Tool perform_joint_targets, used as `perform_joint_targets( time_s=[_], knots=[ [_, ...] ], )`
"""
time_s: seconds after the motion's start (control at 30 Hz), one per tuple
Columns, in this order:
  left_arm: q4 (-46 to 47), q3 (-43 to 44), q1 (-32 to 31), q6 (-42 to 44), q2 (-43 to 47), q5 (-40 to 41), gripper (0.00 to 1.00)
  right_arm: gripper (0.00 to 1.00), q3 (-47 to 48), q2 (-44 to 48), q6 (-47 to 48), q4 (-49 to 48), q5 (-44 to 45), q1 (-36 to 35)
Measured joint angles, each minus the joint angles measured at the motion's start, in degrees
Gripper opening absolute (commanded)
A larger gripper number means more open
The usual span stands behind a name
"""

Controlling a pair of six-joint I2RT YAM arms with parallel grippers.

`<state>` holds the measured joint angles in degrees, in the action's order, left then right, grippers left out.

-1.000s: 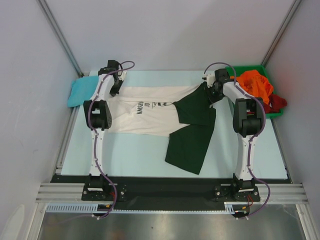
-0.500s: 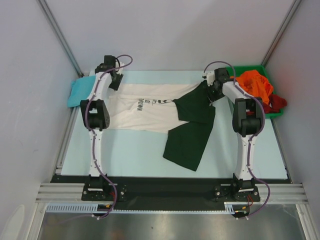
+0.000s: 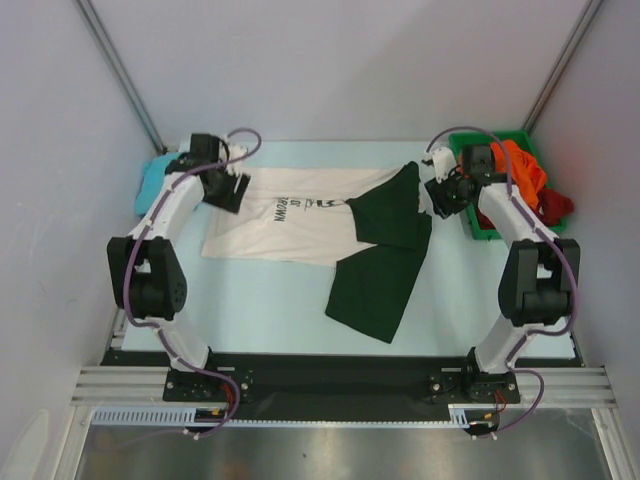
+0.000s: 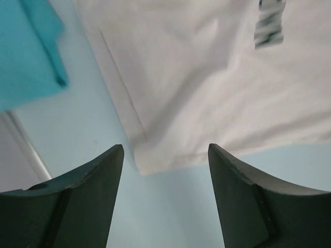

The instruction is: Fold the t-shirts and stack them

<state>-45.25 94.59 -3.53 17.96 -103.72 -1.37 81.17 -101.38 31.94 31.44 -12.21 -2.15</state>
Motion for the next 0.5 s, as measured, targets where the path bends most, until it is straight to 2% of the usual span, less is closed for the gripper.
perform_joint_targets(
  time_s=[0.13, 0.27, 0.5],
  knots=[
    [1.9, -15.8, 0.0, -0.5, 3.4, -0.8, 0.72, 0.47, -7.5, 5.9, 6.7, 1.7, -3.3, -1.2],
    [2.9, -28.2, 0.0, -1.4, 7.4, -0.8, 0.73, 0.43, -20.5, 13.4, 15.4, 1.7, -4.2, -6.1],
    [6.3, -35.3, 1.6, -1.5, 17.4, 0.3, 0.72, 0.42, -33.2, 26.1, 25.7, 3.0, -7.5, -19.2]
  ],
)
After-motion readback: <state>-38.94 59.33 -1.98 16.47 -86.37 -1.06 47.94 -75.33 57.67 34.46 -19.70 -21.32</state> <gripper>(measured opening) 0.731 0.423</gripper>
